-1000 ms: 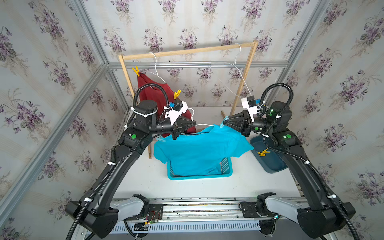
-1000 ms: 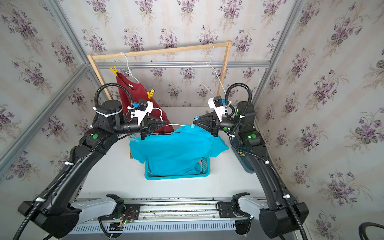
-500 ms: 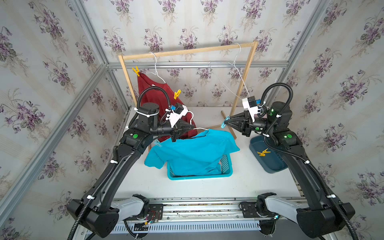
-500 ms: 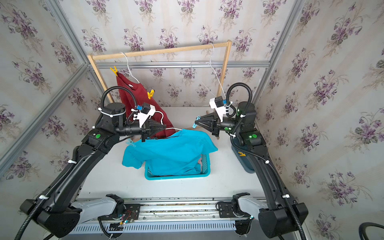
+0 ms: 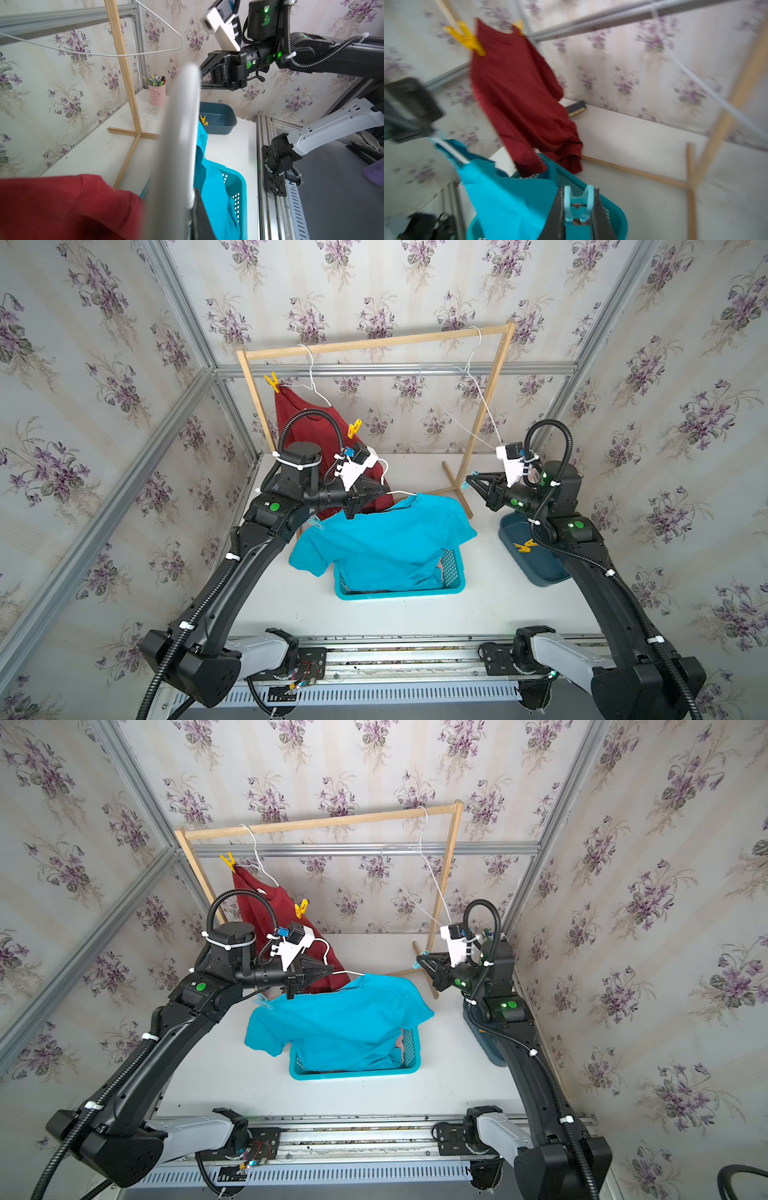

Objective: Remove the clothespins securing t-shirts to the hanger
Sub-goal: Place the clothespin in the storage box.

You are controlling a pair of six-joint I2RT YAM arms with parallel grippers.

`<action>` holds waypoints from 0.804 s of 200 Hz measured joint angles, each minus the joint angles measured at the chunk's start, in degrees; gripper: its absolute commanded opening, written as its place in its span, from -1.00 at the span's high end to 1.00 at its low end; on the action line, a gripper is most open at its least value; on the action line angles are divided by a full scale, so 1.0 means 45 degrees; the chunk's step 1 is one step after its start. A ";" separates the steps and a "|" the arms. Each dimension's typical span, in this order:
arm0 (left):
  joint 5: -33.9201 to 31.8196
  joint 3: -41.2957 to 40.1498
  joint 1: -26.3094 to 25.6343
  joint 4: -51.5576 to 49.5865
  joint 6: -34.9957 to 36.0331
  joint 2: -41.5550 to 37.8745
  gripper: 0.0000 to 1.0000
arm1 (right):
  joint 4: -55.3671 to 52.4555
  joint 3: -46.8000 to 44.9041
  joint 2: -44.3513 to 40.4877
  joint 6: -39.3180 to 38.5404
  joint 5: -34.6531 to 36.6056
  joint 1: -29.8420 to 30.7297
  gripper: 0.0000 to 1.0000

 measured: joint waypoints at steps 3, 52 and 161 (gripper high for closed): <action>0.0005 0.0010 0.0000 0.0000 0.0010 0.0029 1.00 | 0.0005 -0.0233 -0.0097 0.0102 0.0243 -0.0199 1.00; 0.0180 0.0204 0.0000 -0.0019 0.0233 0.0257 1.00 | -0.0253 -0.3750 -0.1171 0.2040 0.2535 -0.4605 1.00; 0.0981 -0.0233 0.0000 -0.0029 0.0588 -0.0573 1.00 | 0.1025 -0.4473 0.2210 0.3847 0.4143 -0.6742 -0.05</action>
